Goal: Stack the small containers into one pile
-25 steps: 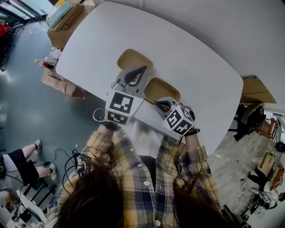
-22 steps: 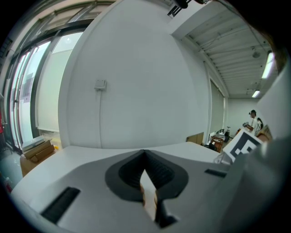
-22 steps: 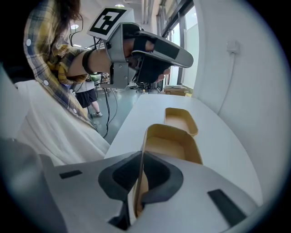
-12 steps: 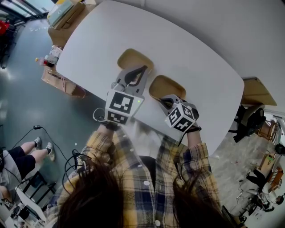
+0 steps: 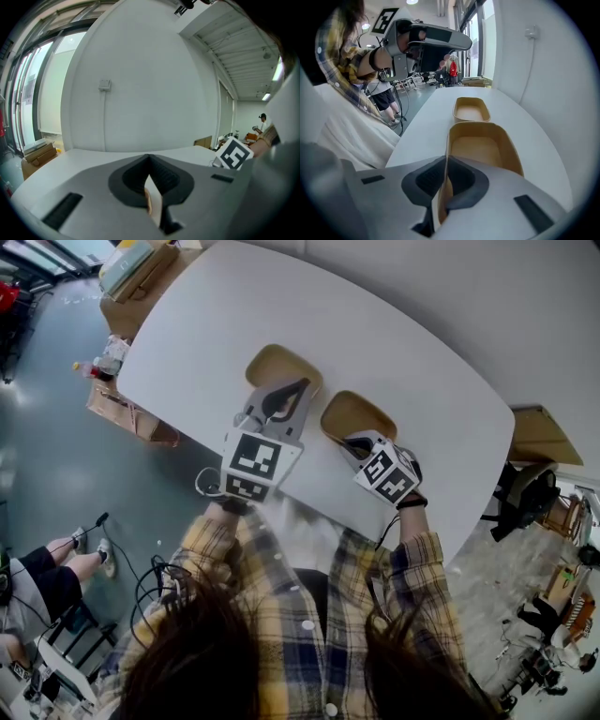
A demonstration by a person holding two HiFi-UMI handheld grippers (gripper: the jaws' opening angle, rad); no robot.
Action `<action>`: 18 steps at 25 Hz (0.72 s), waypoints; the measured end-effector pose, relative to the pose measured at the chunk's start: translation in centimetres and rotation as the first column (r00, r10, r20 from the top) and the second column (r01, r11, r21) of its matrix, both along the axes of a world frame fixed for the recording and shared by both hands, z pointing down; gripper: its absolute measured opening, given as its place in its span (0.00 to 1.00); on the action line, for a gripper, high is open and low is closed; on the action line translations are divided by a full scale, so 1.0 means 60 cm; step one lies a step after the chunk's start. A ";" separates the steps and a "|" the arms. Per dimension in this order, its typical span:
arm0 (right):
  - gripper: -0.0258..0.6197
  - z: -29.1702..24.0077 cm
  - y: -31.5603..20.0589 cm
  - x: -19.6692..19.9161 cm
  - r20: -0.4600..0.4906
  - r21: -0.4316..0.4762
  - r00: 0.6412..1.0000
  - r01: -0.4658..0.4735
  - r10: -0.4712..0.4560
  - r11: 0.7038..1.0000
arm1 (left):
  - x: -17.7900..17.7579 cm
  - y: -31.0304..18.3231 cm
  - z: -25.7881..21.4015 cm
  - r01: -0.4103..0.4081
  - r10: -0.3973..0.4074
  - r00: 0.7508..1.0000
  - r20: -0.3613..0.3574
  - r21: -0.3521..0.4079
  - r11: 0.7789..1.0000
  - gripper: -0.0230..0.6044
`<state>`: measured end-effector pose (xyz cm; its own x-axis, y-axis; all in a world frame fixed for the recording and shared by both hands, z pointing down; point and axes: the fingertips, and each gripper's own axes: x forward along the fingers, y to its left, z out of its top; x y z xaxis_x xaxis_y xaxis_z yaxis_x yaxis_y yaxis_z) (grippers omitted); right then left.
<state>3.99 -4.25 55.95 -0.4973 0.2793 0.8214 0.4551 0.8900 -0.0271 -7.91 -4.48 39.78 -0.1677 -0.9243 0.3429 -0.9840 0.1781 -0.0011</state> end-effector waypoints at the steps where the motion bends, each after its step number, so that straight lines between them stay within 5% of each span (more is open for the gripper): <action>1: 0.07 0.000 0.001 0.001 -0.016 -0.021 1.000 -0.003 0.003 1.000 | 0.000 -0.002 0.001 -0.001 0.001 1.000 0.000 0.000 1.000 0.06; 8: 0.08 -0.004 0.009 0.007 -0.088 -0.108 0.996 -0.015 0.006 0.994 | 0.000 -0.010 -0.001 -0.001 0.001 1.000 0.001 -0.001 1.000 0.06; 18: 0.25 -0.024 0.001 0.008 -0.041 -0.120 0.997 -0.069 0.065 0.990 | -0.007 -0.022 0.003 0.004 -0.004 1.000 -0.003 0.002 1.000 0.06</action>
